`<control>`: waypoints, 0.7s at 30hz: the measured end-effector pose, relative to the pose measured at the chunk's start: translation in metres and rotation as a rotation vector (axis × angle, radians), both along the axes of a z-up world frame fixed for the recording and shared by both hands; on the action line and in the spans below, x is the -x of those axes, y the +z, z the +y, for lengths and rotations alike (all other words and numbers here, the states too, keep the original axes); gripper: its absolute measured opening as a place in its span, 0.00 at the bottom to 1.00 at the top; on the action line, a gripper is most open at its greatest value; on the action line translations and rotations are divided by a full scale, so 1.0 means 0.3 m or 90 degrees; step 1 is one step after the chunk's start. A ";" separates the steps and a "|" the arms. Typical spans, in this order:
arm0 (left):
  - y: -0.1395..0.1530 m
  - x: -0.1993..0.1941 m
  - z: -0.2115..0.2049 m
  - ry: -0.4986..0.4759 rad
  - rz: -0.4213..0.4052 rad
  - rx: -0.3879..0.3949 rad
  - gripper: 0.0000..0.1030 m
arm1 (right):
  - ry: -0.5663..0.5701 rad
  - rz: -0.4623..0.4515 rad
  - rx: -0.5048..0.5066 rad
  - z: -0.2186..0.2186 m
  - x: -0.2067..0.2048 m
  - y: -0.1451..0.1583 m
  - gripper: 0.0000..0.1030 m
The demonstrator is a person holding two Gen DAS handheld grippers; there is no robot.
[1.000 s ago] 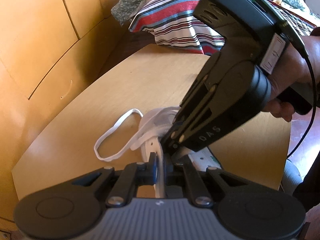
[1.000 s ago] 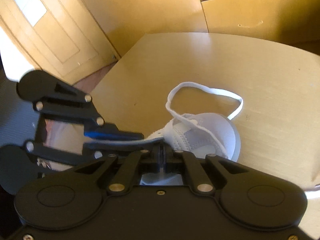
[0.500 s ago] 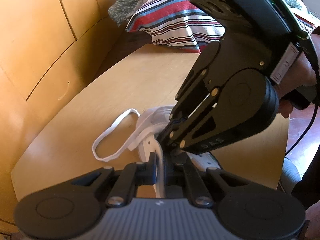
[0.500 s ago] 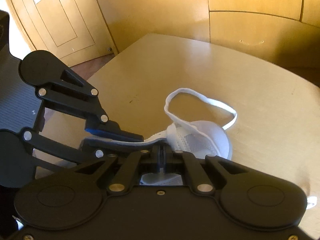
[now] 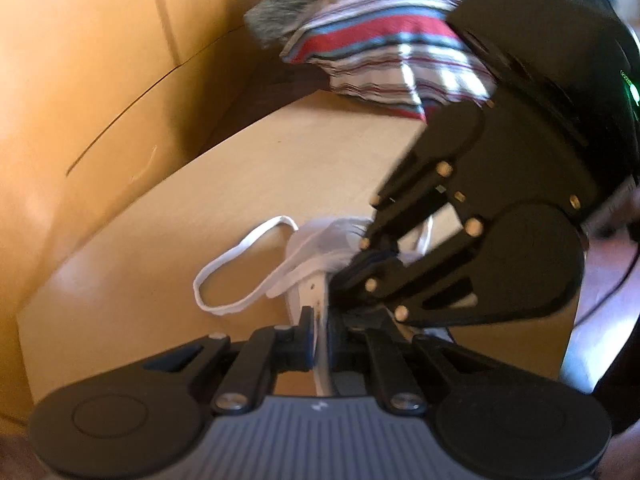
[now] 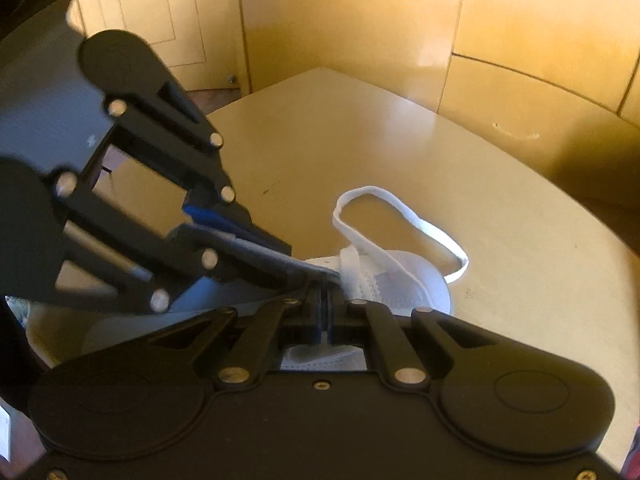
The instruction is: Lace up shoes with both hands
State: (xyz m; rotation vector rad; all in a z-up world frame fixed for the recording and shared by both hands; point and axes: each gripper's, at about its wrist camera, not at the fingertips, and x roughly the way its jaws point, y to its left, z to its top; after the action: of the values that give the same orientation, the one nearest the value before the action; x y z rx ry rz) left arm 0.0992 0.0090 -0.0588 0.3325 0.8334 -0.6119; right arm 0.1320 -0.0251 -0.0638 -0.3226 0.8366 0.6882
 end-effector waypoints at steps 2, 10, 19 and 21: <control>-0.001 -0.006 0.011 0.012 0.008 0.016 0.07 | -0.001 0.006 -0.005 -0.003 -0.009 -0.008 0.01; -0.002 0.001 -0.004 0.003 0.006 0.010 0.07 | -0.004 0.042 -0.002 0.002 -0.030 -0.018 0.01; -0.004 -0.001 -0.010 -0.010 0.003 0.001 0.07 | -0.028 0.124 -0.077 -0.043 -0.070 0.000 0.01; -0.003 -0.002 -0.011 -0.012 0.002 -0.001 0.07 | -0.020 0.146 -0.096 -0.049 -0.071 0.004 0.01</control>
State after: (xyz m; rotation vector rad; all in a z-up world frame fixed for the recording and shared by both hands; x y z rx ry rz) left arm 0.0998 0.0057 -0.0597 0.3406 0.8347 -0.6301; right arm 0.1534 -0.0397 -0.0627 -0.0952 0.9982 0.7640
